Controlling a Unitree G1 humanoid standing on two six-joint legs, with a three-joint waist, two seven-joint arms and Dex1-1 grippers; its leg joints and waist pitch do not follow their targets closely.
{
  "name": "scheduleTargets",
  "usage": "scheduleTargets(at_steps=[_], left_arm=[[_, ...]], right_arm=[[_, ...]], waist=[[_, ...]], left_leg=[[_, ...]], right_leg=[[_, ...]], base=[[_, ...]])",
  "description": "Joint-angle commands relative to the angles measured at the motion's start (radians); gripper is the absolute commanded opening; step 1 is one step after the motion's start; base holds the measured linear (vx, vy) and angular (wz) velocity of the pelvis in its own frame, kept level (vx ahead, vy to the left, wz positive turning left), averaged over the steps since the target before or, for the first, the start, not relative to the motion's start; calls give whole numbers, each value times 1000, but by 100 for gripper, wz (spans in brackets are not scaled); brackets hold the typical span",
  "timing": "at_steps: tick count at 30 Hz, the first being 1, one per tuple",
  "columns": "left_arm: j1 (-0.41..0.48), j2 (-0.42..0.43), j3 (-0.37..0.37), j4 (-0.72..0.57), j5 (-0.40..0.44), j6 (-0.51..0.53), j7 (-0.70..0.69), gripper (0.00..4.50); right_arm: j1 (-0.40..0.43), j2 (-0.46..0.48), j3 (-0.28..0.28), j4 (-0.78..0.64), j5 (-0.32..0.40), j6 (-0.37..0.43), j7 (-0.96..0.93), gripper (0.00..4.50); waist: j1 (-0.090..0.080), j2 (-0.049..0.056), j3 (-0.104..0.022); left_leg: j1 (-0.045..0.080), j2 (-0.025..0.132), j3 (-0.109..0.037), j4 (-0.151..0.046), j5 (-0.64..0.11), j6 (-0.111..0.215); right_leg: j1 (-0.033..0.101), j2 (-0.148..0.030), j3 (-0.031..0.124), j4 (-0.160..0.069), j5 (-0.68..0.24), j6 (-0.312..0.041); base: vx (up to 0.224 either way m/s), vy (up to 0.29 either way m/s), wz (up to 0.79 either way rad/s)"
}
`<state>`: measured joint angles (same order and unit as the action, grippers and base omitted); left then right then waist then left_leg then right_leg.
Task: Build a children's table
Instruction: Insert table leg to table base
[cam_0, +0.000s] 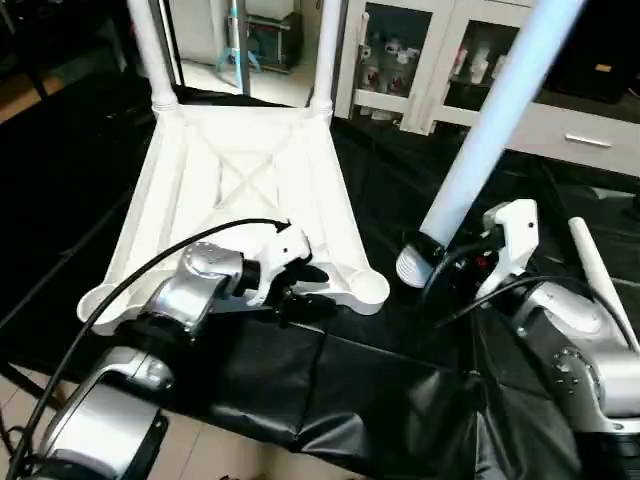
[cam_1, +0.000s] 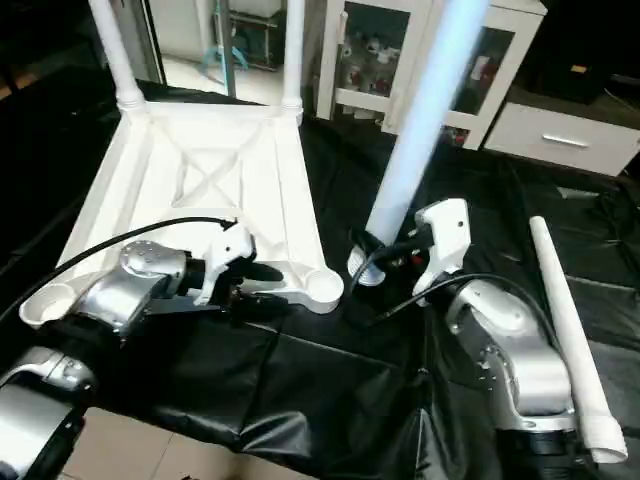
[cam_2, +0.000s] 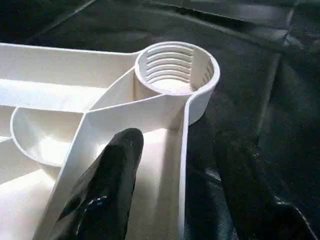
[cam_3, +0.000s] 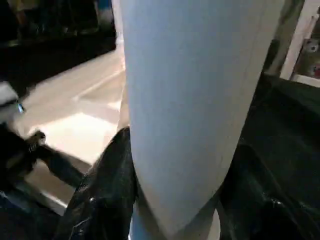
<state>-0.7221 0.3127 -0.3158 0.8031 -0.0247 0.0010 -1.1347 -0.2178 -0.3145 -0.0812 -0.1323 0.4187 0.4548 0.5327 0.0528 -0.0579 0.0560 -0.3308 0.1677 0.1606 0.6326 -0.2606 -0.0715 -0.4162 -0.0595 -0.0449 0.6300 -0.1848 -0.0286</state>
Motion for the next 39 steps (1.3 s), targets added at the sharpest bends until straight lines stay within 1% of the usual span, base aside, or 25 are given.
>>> scheduleTargets(at_steps=[1,3,4,5,6,7,9,10,13,14,16,17,19,20,21,23,24,27,28,29,32,33,34,35,39], left_arm=[[-8,5,-18,43,38,-13,43,265],[-11,5,-18,56,45,-20,53,265],[-10,3,-17,66,44,-11,53,265],[-9,5,-18,69,48,-14,57,265],[-7,8,-21,76,57,-23,67,265],[-7,8,-21,76,57,-23,67,238],[-5,8,-18,84,58,-29,58,228],[-4,8,-17,90,60,-31,52,228],[-5,11,-18,110,72,-39,53,189],[-8,13,-22,127,85,-51,70,189],[-17,15,-33,157,104,-63,77,182],[-18,14,-35,161,107,-62,75,161],[-21,18,-43,167,116,-62,70,145],[-23,18,-46,169,120,-63,68,143],[-23,19,-50,171,123,-63,62,138],[-23,23,-60,169,131,-58,46,129],[-22,23,-62,170,136,-59,45,106],[-23,24,-68,177,151,-60,43,91],[-22,28,-73,177,161,-58,43,91],[-22,30,-76,177,166,-58,43,69],[-19,41,-89,173,182,-61,33,48],[-18,42,-87,172,181,-56,26,25],[-18,43,-85,172,178,-51,22,25],[-18,46,-87,170,181,-50,18,7],[5,49,-88,134,175,-48,-3,1]], right_arm=[[-1,7,-40,-1,39,14,-11,186],[-2,11,-44,-1,51,20,-12,186],[-3,13,-40,1,50,19,-11,186],[-4,14,-39,3,49,17,-10,186],[-5,15,-36,8,46,13,-7,186],[-5,15,-36,9,46,13,-7,186],[-5,17,-38,9,43,11,-5,186],[-6,18,-40,7,41,10,-7,186],[-11,18,-46,-1,44,11,-11,186],[-11,17,-46,-5,46,10,-14,186],[-10,16,-46,-8,54,13,-17,186],[-10,17,-47,-8,56,13,-17,186],[-12,18,-43,-3,53,9,-15,186],[-14,18,-43,1,51,7,-13,186],[-17,19,-42,4,50,7,-13,186],[-27,21,-40,14,49,6,-11,186],[-34,22,-38,21,47,4,-9,186],[-49,22,-34,38,44,-3,-6,186],[-55,21,-33,43,44,-5,-3,186],[-58,21,-32,46,44,-5,-2,186],[-62,18,-30,51,42,-6,3,186],[-64,15,-28,57,39,-8,7,186],[-68,14,-27,63,36,-11,9,186],[-71,12,-26,69,34,-13,13,186],[-90,13,-2,90,23,-17,33,186]], waist=[[4,-2,-61],[6,2,-58],[6,3,-55],[7,2,-55],[6,7,-54],[5,6,-54],[4,9,-53],[4,8,-53],[3,10,-55],[2,9,-55],[3,-2,-55],[4,1,-54],[3,2,-51],[3,1,-51],[5,-5,-51],[3,-4,-50],[3,-6,-50],[4,-6,-51],[3,-8,-51],[3,-7,-51],[2,-5,-50],[2,-6,-49],[2,-2,-49],[1,-2,-49],[-9,-2,-49]], left_leg=[[-5,57,-11,-86,-15,47],[-6,57,-10,-88,-39,41],[-4,57,-8,-90,-74,27],[-5,58,-9,-91,-81,22],[-6,58,-9,-94,-94,13],[-7,57,-11,-94,-103,8],[-7,55,-10,-95,-116,5],[-9,54,-11,-96,-119,3],[-9,55,-12,-96,-101,5],[-10,55,-11,-96,-99,7],[-9,54,-10,-96,-90,16],[-9,54,-10,-96,-93,17],[-9,53,-10,-98,-116,16],[-9,53,-10,-98,-120,16],[-9,53,-11,-98,-118,18],[-10,53,-13,-101,-118,21],[-10,53,-13,-101,-120,21],[-10,54,-13,-102,-113,23],[-11,55,-13,-103,-107,24],[-11,55,-13,-103,-106,25],[-11,56,-14,-105,-117,22],[-10,55,-13,-104,-120,22],[-12,55,-14,-105,-125,20],[-11,55,-14,-106,-129,19],[-12,56,-16,-107,-141,16]], right_leg=[[71,-90,56,-69,-97,-250],[70,-91,56,-74,-139,-240],[66,-90,56,-83,-209,-216],[67,-91,56,-83,-227,-207],[65,-90,55,-88,-257,-191],[65,-90,55,-89,-281,-178],[62,-88,56,-95,-312,-162],[62,-89,56,-96,-326,-155],[61,-88,56,-94,-299,-157],[61,-86,56,-93,-289,-158],[61,-87,55,-92,-289,-156],[60,-88,56,-94,-301,-154],[58,-89,56,-102,-369,-135],[58,-89,56,-104,-385,-128],[57,-91,56,-105,-413,-115],[54,-90,55,-108,-434,-101],[53,-90,55,-110,-448,-94],[52,-90,55,-110,-445,-94],[52,-91,55,-108,-431,-97],[52,-91,55,-107,-426,-99],[51,-92,54,-108,-432,-103],[50,-93,55,-110,-441,-99],[51,-94,55,-111,-452,-98],[50,-93,55,-113,-456,-97],[51,-92,54,-112,-457,-103]], base=[[0,0,0],[0,0,0],[0,0,0],[0,0,0],[0,0,0],[0,0,0],[0,0,0],[0,0,0],[0,0,0],[0,0,0],[0,0,0],[0,0,0],[0,0,0],[0,0,0],[0,0,0],[0,0,0],[0,0,0],[0,0,0],[0,0,0],[0,0,0],[0,0,0],[0,0,0],[0,0,0],[0,0,0],[0,0,0]])
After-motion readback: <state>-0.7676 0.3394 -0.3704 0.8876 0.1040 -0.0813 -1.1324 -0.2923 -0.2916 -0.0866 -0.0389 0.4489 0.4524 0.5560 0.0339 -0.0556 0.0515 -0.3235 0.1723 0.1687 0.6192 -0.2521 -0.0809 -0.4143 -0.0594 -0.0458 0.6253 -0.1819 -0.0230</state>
